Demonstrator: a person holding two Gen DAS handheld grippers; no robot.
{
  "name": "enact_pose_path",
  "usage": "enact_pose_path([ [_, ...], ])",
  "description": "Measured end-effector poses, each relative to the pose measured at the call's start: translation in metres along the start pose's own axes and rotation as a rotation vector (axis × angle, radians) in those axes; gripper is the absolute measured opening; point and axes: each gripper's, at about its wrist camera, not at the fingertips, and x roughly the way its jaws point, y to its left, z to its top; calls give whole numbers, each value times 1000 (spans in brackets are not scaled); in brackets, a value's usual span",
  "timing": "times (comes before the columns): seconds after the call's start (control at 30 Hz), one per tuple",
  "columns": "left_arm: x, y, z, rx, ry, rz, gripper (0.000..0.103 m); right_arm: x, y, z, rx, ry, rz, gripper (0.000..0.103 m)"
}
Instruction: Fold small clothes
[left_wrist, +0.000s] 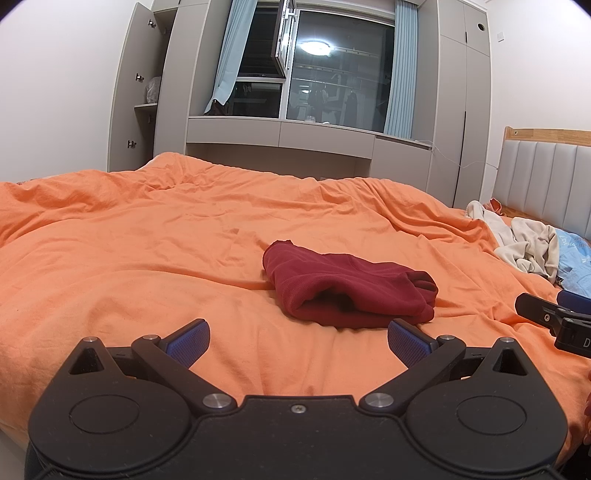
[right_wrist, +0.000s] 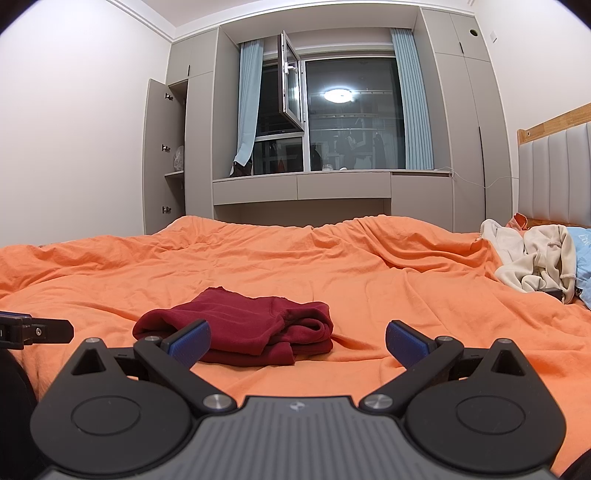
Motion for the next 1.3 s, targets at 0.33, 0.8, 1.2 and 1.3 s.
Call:
enact_pose_path([
  [0.33,0,0,0,1,2,2,102,0,-2,-2,-1,1,-1,103],
  [0.8,0,1,1,-2,2,3,102,-1,-2,-3,-1,2,-1,103],
  [1.2,0,-8,-2,32,19,80,102,-2,-4,-7,-7,9,-3,103],
  [1.3,-2,-6,-1,11,20,77,102,-2,-4,-7,-9,11,-4,103],
])
